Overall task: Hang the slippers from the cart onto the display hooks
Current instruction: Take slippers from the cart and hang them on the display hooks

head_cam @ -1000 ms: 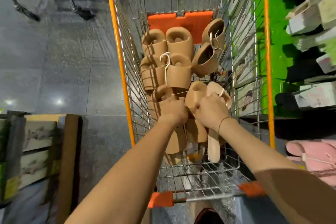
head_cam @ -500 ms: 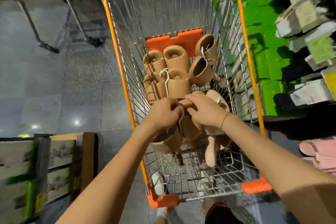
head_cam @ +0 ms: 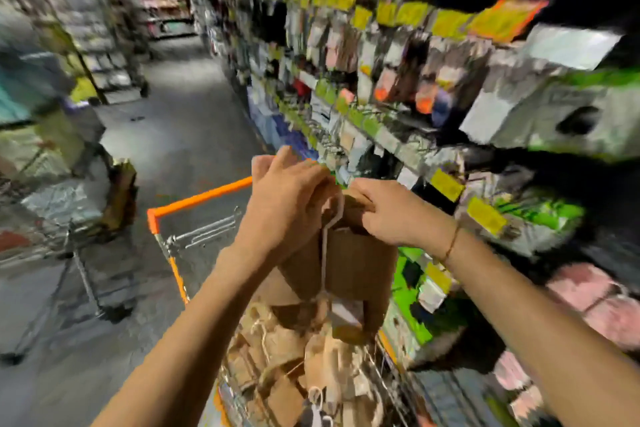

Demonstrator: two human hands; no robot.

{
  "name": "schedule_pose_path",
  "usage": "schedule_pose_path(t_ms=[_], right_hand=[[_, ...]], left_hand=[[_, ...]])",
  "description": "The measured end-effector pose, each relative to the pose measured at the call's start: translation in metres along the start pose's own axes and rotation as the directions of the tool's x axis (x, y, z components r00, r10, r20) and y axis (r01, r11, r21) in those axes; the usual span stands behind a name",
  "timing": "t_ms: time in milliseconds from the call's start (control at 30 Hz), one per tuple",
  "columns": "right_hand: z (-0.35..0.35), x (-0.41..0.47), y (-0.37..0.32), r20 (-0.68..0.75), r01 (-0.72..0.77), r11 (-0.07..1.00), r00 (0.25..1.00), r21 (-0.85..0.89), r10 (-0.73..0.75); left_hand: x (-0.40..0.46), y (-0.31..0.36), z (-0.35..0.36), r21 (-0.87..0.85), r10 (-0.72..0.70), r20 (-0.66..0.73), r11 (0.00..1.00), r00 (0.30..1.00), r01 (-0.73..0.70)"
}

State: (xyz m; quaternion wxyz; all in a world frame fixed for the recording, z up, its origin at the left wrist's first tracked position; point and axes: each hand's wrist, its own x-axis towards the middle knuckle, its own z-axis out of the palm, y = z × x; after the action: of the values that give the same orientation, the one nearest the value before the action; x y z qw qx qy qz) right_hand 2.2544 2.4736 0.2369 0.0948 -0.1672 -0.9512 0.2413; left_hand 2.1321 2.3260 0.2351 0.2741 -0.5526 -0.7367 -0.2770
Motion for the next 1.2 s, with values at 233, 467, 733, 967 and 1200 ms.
schedule_pose_path(t_ms=[233,467,733,967,1200], right_hand=[[-0.156,-0.104,-0.018,-0.578,-0.166,0.932,0.814,-0.323,-0.055],[-0.275,-0.185,-0.007,-0.786,-0.478,0.816,0.616,-0.325,0.048],[-0.376,-0.212,0.033,-0.814,-0.646,0.672,0.570,-0.363,0.108],[-0.424,-0.196,0.032,-0.833,-0.736,0.441,0.552,-0.514,-0.049],[-0.430,-0.183,0.059,-0.882,-0.788,0.399,0.392,-0.468,-0.260]], left_hand=[[0.140,0.125,-0.027,-0.259,0.221,-0.259,0.922,0.940,-0.288],[0.224,0.263,-0.025,-0.415,0.306,-0.433,0.767,0.848,-0.489],[0.289,0.347,0.006,-0.728,0.230,-0.260,0.591,0.938,-0.347],[0.348,0.378,0.002,-0.849,0.038,-0.320,0.431,0.947,-0.304],[0.359,0.398,-0.008,-0.887,-0.113,-0.316,0.389,0.942,-0.251]])
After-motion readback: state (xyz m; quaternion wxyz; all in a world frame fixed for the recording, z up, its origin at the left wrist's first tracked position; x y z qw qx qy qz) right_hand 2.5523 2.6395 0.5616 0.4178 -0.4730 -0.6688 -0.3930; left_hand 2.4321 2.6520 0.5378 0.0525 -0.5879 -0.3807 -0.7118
